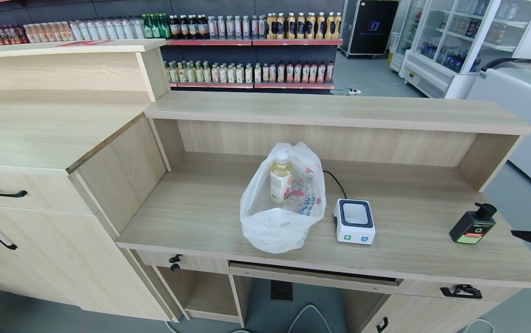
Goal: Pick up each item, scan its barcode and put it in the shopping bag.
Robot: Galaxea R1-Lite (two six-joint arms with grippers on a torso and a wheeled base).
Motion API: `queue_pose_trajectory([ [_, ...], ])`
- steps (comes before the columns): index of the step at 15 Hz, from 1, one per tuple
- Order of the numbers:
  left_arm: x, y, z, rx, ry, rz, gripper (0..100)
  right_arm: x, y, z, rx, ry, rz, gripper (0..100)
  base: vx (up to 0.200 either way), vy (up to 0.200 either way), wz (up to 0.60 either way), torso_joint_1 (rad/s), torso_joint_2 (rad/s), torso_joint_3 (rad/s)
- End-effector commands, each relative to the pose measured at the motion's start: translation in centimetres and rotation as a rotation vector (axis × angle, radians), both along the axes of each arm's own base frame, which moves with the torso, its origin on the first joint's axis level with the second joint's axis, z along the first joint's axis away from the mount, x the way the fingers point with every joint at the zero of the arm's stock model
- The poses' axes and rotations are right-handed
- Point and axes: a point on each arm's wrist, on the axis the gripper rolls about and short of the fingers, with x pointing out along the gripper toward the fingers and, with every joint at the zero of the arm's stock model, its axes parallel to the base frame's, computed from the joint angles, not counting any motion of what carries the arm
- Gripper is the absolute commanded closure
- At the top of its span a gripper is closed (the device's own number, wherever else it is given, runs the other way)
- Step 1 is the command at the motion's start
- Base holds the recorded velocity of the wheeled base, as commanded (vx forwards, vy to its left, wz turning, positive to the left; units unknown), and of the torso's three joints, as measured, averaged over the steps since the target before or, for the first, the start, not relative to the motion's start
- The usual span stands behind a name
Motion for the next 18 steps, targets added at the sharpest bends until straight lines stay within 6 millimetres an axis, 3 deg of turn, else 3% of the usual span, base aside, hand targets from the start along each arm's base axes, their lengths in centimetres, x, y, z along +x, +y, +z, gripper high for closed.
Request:
queue_pose_trajectory([
  [1,0.0,0.0,0.0,0.001,0.0,0.002,0,1.2,-0.1,-1.5,0.025,0.009,0.032,0,0.0,0.0,0.0,0.0,0.0,0.0],
  [5,0.0,0.0,0.0,-0.001,0.0,0.002,0,3.4,0.3,-2.3,0.025,-0.007,0.095,0,0.0,0.0,0.0,0.0,0.0,0.0],
  [14,0.0,0.0,0.0,-0.001,0.0,0.002,0,6.4,3.5,-4.2,0.049,0.005,0.227,0,0.0,0.0,0.0,0.0,0.0,0.0],
  [18,0.0,0.0,0.0,0.001,0.0,0.002,0,6.7,4.0,-5.0,0.037,0.02,0.248,0,0.0,0.0,0.0,0.0,0.0,0.0],
])
